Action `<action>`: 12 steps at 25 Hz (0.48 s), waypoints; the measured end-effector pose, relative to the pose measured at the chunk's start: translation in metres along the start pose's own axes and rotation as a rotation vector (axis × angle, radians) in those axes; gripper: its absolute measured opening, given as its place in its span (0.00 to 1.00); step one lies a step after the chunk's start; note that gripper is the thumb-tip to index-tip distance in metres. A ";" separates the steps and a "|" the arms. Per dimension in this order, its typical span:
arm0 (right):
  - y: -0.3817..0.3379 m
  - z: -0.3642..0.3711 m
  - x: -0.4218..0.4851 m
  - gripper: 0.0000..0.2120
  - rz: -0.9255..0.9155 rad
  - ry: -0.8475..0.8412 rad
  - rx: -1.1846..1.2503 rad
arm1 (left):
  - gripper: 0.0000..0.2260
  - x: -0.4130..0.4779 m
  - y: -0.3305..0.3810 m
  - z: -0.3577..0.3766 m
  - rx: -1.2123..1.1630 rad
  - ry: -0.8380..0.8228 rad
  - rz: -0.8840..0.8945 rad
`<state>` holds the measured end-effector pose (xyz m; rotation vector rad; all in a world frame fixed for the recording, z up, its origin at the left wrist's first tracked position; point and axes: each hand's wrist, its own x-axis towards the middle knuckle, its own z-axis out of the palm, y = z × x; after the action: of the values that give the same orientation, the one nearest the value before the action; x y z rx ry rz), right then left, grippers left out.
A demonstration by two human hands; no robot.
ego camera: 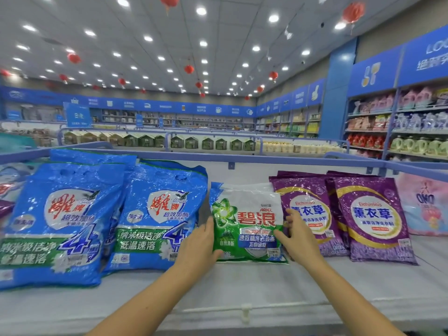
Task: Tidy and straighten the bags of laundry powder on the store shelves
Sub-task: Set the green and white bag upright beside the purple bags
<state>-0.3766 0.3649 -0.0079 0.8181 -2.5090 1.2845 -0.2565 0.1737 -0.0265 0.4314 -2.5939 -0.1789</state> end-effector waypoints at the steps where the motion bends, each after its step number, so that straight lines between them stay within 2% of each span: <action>1: -0.009 -0.003 -0.003 0.27 -0.065 0.021 -0.002 | 0.36 -0.008 0.000 -0.009 -0.010 0.058 0.003; 4: -0.040 0.002 -0.020 0.25 -0.253 -0.028 0.033 | 0.34 -0.038 -0.008 -0.027 -0.018 0.207 -0.041; 7: -0.077 0.027 -0.043 0.22 -0.438 -0.093 0.111 | 0.32 -0.077 -0.026 -0.041 -0.092 0.274 -0.123; 12: -0.153 0.094 -0.088 0.19 -0.625 -0.276 0.298 | 0.29 -0.147 -0.088 -0.087 0.019 0.367 -0.251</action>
<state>-0.2120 0.2519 0.0038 1.7757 -1.9742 1.3819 -0.0679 0.1359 -0.0358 0.7246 -2.1798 -0.1453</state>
